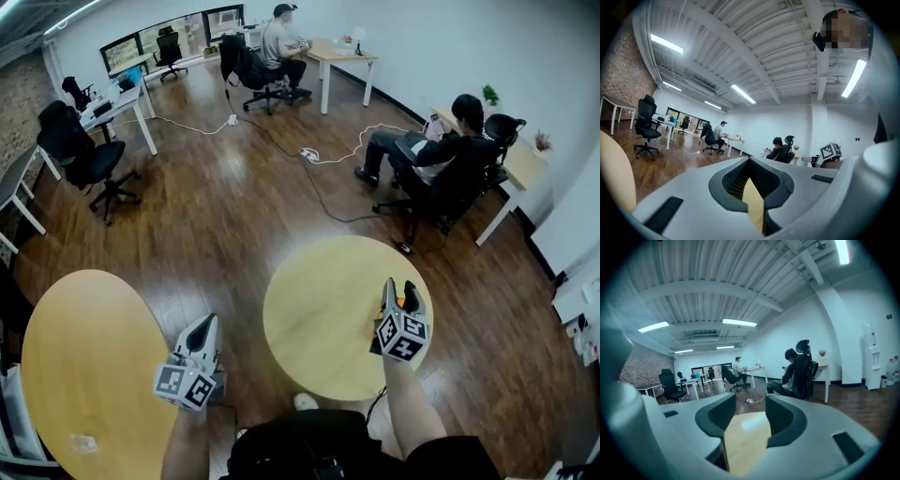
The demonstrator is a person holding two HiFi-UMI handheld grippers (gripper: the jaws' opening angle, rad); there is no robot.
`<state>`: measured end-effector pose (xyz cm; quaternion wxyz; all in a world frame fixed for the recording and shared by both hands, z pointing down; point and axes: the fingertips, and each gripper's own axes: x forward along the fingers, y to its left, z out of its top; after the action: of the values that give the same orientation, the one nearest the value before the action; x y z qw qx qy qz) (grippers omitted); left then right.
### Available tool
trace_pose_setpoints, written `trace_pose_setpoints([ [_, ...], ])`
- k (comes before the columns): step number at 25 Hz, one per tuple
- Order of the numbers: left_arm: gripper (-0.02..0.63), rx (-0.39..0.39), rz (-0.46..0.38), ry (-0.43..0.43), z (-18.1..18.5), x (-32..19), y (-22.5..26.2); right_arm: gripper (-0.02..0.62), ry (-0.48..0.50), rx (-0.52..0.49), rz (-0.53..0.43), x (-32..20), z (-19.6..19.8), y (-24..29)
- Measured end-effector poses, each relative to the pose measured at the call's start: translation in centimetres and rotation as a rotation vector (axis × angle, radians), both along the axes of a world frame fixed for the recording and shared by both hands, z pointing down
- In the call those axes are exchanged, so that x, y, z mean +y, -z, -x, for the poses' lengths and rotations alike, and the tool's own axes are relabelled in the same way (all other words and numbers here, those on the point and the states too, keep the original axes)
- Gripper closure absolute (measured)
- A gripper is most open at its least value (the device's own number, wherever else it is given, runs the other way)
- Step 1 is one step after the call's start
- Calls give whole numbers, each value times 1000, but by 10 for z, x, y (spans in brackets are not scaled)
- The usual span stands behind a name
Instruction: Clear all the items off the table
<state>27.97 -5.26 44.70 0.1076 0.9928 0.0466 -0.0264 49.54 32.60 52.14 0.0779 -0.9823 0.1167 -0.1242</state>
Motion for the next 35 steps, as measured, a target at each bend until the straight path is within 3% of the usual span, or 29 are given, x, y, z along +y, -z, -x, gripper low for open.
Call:
trace_pose_setpoints([
  [5,604,56,-20,176,50,-73,18,592,189,170,30,-114,1,63],
  [9,604,102,-18,346,98,-132,36,592,388,225,31,-228,14,85],
  [13,604,126,-38,552,190,-166,51,592,634,258,-10,-334,76,101],
  [19,606,149,-40,795,283,-193,58,592,880,298,-18,-423,151,112],
  [25,606,153,-47,862,304,-191,58,591,990,301,-16,-441,186,108],
  [29,606,179,-21,826,302,-187,58,592,995,292,-10,-436,188,108],
  [35,606,208,-12,845,303,-196,55,591,967,297,-3,-427,183,109],
])
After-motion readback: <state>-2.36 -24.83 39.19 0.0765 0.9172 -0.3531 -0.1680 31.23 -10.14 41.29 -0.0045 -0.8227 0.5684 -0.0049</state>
